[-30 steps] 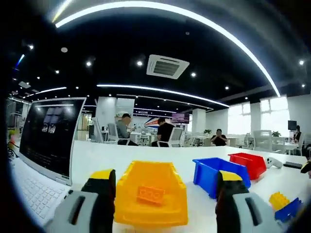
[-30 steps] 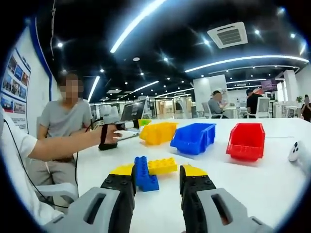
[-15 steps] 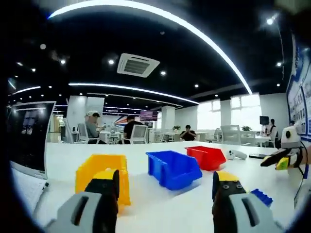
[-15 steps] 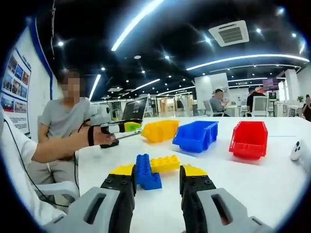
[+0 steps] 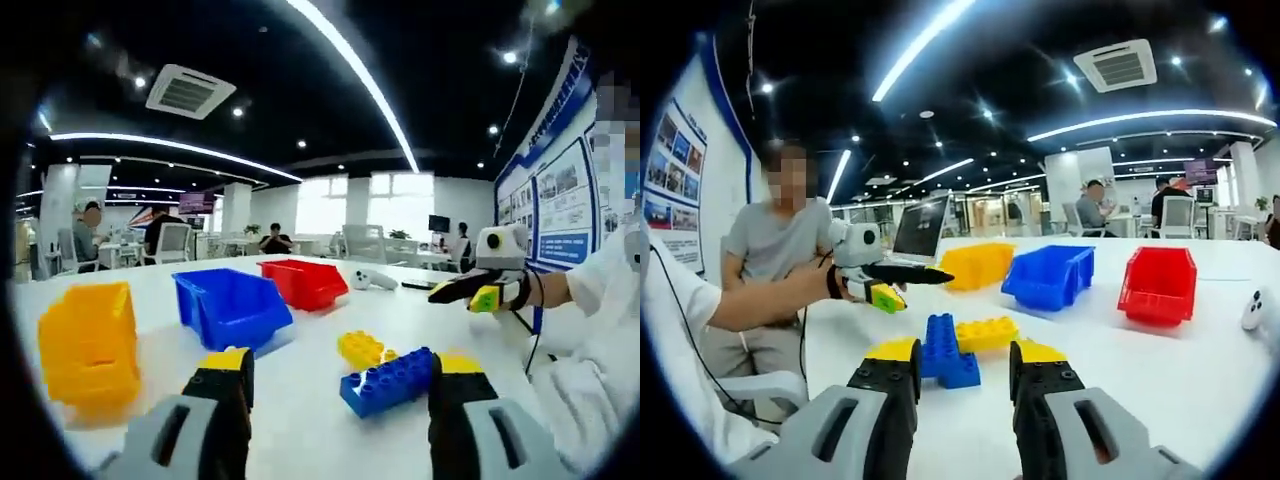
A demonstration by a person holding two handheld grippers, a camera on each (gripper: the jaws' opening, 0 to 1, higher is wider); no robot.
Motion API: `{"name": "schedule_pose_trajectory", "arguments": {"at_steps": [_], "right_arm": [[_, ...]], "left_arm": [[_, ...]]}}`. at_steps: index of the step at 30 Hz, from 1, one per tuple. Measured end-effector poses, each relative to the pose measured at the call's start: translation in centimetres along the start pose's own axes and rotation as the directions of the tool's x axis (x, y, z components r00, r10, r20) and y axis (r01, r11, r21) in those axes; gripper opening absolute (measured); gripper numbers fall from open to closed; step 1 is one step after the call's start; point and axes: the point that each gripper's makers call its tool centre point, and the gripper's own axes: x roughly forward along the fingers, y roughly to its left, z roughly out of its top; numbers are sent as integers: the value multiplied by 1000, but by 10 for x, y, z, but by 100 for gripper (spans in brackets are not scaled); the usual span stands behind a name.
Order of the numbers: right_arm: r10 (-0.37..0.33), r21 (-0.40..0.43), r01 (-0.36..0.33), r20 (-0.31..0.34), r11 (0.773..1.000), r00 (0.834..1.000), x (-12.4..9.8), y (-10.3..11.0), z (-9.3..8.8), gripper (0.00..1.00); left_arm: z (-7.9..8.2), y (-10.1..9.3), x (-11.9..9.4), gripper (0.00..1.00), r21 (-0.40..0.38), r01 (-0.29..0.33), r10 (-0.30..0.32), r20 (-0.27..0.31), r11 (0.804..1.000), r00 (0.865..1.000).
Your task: Take apart the toy blocks one by one and place each separated block into its matching bin, sorting the blocks by their type until all the connected pieces are disassembled and separated into the correct bins
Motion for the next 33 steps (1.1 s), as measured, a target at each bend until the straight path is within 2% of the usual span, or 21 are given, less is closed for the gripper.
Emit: {"name": "schedule_pose_trajectory", "arguments": {"at_steps": [2, 5, 7, 10, 14, 18, 23, 27, 31, 33], "right_arm": [[5, 8, -5, -3, 1000, 1000, 0, 1, -1, 36], [8, 18, -7, -6, 1000, 1000, -1, 0, -2, 36], [11, 23, -11, -12, 1000, 1000, -1, 1, -3, 36], [13, 23, -13, -16, 1000, 1000, -1, 1, -2, 36], [15, 19, -14, -20, 1000, 1000, -2, 2, -3, 36], [14, 20, -14, -25, 1000, 1000, -2, 0, -3, 36], [14, 20, -13, -25, 1000, 1000, -1, 0, -3, 36], [11, 19, -11, -33, 1000, 999, -1, -2, -6, 36], [10, 20, -9, -40, 1000, 999, -2, -4, -7, 36], [10, 21, -9, -41, 1000, 999, -3, -5, -7, 36]], "left_arm": [[-9, -2, 3, 65, -7, 31, -31, -35, 999, 999], [-18, -1, 9, 56, -3, 40, -40, -77, 999, 996], [-23, -2, 13, 55, 2, 60, -60, -103, 998, 993], [-27, 0, 19, 51, -5, 70, -71, -123, 998, 990], [-28, 4, 25, 44, -23, 79, -81, -118, 997, 990], [-34, -8, 34, 42, 1, 124, -123, -148, 992, 981], [-33, -22, 34, 33, 26, 155, -148, -176, 988, 973], [-27, -45, 33, 27, 34, 221, -212, -177, 975, 961], [-26, -75, 34, 28, 76, 288, -269, -196, 955, 943], [-24, -80, 37, 33, 113, 298, -273, -198, 948, 942]]}}
